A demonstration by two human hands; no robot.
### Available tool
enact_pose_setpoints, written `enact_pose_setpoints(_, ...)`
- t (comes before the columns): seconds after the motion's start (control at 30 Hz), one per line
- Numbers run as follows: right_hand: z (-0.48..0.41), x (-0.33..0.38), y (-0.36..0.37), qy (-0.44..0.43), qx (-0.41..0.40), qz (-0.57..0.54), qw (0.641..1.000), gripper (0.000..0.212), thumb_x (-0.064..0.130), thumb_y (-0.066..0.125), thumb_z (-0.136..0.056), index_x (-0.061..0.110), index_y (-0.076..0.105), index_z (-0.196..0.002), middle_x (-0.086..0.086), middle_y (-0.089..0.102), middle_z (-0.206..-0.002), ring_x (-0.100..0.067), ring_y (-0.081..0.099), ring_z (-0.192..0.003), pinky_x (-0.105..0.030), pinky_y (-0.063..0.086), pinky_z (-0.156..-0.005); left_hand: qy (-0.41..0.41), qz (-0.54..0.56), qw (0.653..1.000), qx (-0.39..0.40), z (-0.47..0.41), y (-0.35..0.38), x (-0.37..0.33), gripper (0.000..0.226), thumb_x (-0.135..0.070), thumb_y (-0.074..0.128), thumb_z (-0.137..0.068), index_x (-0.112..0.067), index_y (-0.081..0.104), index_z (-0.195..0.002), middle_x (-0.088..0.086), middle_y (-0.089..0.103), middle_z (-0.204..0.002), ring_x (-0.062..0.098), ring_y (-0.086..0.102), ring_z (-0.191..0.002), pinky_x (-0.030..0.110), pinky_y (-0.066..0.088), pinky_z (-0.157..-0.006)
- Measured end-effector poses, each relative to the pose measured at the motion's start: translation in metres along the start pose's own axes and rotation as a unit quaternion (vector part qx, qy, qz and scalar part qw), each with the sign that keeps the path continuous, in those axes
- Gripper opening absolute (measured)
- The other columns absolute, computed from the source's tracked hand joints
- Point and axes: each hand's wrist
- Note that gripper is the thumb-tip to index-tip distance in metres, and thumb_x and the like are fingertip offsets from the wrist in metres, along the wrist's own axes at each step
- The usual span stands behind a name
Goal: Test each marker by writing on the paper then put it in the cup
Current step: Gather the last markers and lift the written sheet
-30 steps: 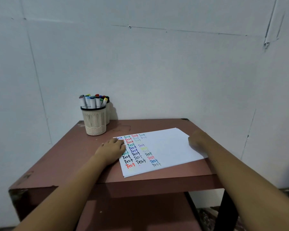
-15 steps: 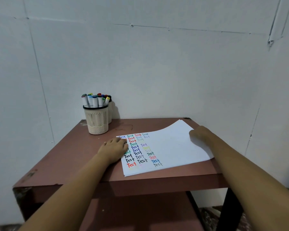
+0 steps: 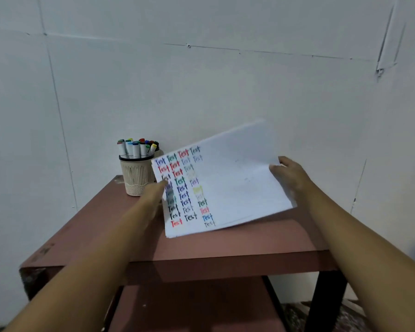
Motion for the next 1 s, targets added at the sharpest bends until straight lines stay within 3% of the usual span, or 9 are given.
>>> enact_pose_setpoints(0.1,-0.005,0.008,0.0,-0.023,-0.034,-0.015,0.999,0.016,0.0,0.053,-0.091,0.014,0.06,-0.097,-0.011,0.064,-0.098,-0.029,0.064,-0.086,-0.04,0.053,-0.08,0.074,0.016,0.997,-0.031,0.007,0.014,-0.041,0.025,-0.003,0.036,-0.095,-0.009,0.045,-0.072,0.009,0.046,-0.065,0.019,0.046,-0.05,0.029,0.04,-0.053)
enact_pose_setpoints(0.2,-0.008,0.005,0.002,-0.036,-0.059,-0.01,0.998,0.019,0.004,0.053,-0.09,0.022,0.057,-0.094,-0.003,0.063,-0.097,-0.025,0.063,-0.091,-0.04,0.051,-0.086,0.191,-0.019,0.977,-0.088,0.015,0.029,-0.072,0.013,-0.005,0.032,-0.097,-0.011,0.044,-0.094,0.003,0.053,-0.078,0.017,0.051,-0.063,0.033,0.046,-0.057)
enact_pose_setpoints(0.3,-0.001,-0.001,0.011,-0.034,-0.066,0.02,0.997,0.021,0.005,0.047,-0.092,0.018,0.048,-0.109,0.004,0.057,-0.095,-0.014,0.058,-0.084,-0.027,0.049,-0.072,0.242,-0.045,0.964,-0.099,0.018,0.035,-0.072,0.012,-0.011,0.031,-0.098,-0.014,0.04,-0.105,0.002,0.055,-0.09,0.02,0.055,-0.076,0.04,0.051,-0.068)
enact_pose_setpoints(0.37,0.004,-0.013,0.016,0.004,-0.066,0.061,0.996,0.027,0.008,0.043,-0.093,0.016,0.042,-0.118,0.001,0.054,-0.099,-0.017,0.056,-0.088,-0.029,0.048,-0.072,0.232,-0.054,0.968,-0.078,0.015,0.035,-0.056,0.015,-0.012,0.032,-0.098,-0.013,0.04,-0.11,0.002,0.056,-0.093,0.023,0.056,-0.082,0.045,0.052,-0.074)
enact_pose_setpoints(0.47,0.006,-0.034,0.02,0.081,-0.082,0.15,0.982,0.029,0.017,0.04,-0.091,0.015,0.037,-0.12,-0.011,0.055,-0.112,-0.03,0.056,-0.103,-0.043,0.047,-0.093,0.187,-0.078,0.977,-0.065,0.013,0.035,-0.025,0.014,-0.012,0.033,-0.097,-0.014,0.041,-0.108,0.003,0.057,-0.096,0.023,0.055,-0.086,0.046,0.051,-0.079)
enact_pose_setpoints(0.57,0.007,-0.039,0.025,0.118,-0.096,0.167,0.974,0.037,0.016,0.035,-0.092,0.005,0.032,-0.128,-0.018,0.053,-0.115,-0.032,0.055,-0.101,-0.039,0.044,-0.09,0.151,-0.088,0.982,-0.074,0.011,0.036,-0.009,0.012,-0.016,0.032,-0.098,-0.011,0.043,-0.1,0.008,0.055,-0.092,0.023,0.051,-0.086,0.046,0.048,-0.083)
enact_pose_setpoints(0.77,0.001,-0.048,0.027,0.106,-0.1,0.214,0.966,0.038,0.017,0.035,-0.096,0.0,0.032,-0.129,-0.009,0.041,-0.1,-0.024,0.042,-0.087,-0.032,0.04,-0.076,0.121,-0.082,0.988,-0.048,0.012,0.036,-0.005,0.015,-0.014,0.033,-0.098,-0.012,0.045,-0.106,0.012,0.059,-0.11,0.03,0.058,-0.101,0.046,0.05,-0.087)
enact_pose_setpoints(0.9,0.0,-0.048,0.026,0.087,-0.119,0.22,0.964,0.037,0.017,0.036,-0.097,0.002,0.034,-0.131,-0.018,0.052,-0.121,-0.034,0.053,-0.11,-0.04,0.042,-0.092,0.109,-0.097,0.988,-0.048,0.012,0.033,-0.006,0.015,-0.009,0.031,-0.098,-0.01,0.044,-0.106,0.013,0.061,-0.108,0.027,0.06,-0.09,0.037,0.052,-0.07)
enact_pose_setpoints(1.0,-0.006,-0.037,0.023,0.044,-0.119,0.221,0.967,0.037,0.013,0.041,-0.095,0.005,0.037,-0.131,-0.012,0.055,-0.117,-0.028,0.053,-0.098,-0.033,0.041,-0.084,0.099,-0.158,0.982,-0.041,0.008,0.023,-0.023,0.017,-0.009,0.032,-0.097,-0.014,0.046,-0.089,0.014,0.061,-0.091,0.027,0.06,-0.075,0.039,0.051,-0.069)
Point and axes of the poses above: each hand's wrist, its own z-axis away from the middle knuckle, its own y-axis out of the palm, x = y × z
